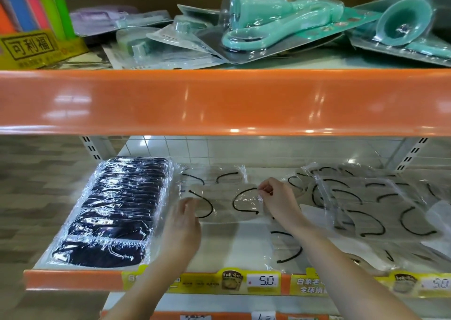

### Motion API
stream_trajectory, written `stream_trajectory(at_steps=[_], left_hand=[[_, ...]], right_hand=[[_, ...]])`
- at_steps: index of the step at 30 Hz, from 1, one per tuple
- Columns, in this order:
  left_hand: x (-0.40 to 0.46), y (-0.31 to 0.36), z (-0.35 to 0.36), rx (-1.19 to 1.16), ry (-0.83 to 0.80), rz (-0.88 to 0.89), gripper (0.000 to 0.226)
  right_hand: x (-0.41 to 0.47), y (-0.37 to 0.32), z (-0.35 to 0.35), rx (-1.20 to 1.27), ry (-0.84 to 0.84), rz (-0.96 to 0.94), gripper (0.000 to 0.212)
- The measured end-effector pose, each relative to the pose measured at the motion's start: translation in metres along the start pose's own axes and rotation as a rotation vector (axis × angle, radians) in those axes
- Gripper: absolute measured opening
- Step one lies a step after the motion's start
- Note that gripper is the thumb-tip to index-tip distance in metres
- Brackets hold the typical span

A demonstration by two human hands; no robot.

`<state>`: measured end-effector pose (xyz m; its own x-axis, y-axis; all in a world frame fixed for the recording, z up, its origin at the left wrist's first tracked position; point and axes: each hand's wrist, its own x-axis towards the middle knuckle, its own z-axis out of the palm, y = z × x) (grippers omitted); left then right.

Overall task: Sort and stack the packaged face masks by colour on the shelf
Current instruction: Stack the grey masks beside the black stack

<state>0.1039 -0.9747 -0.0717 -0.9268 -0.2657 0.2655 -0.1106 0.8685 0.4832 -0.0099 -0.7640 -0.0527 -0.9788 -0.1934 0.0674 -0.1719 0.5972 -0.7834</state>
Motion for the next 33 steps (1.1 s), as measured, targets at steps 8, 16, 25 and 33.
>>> stream_trajectory(at_steps=[8,16,25,33], left_hand=[[0.0,0.011,0.021,0.23,-0.303,0.119,0.07],[0.006,0.017,0.025,0.567,-0.406,-0.009,0.076],[0.025,-0.004,0.022,0.534,-0.391,-0.053,0.083],[0.032,-0.005,0.025,0.489,-0.364,-0.081,0.078]], right_hand=[[0.015,-0.009,0.021,-0.014,0.055,0.081,0.015],[0.025,-0.014,0.035,0.128,0.217,0.206,0.015],[-0.006,-0.009,0.057,-0.278,0.025,-0.151,0.031],[-0.03,-0.015,0.072,-0.659,-0.2,-0.346,0.04]])
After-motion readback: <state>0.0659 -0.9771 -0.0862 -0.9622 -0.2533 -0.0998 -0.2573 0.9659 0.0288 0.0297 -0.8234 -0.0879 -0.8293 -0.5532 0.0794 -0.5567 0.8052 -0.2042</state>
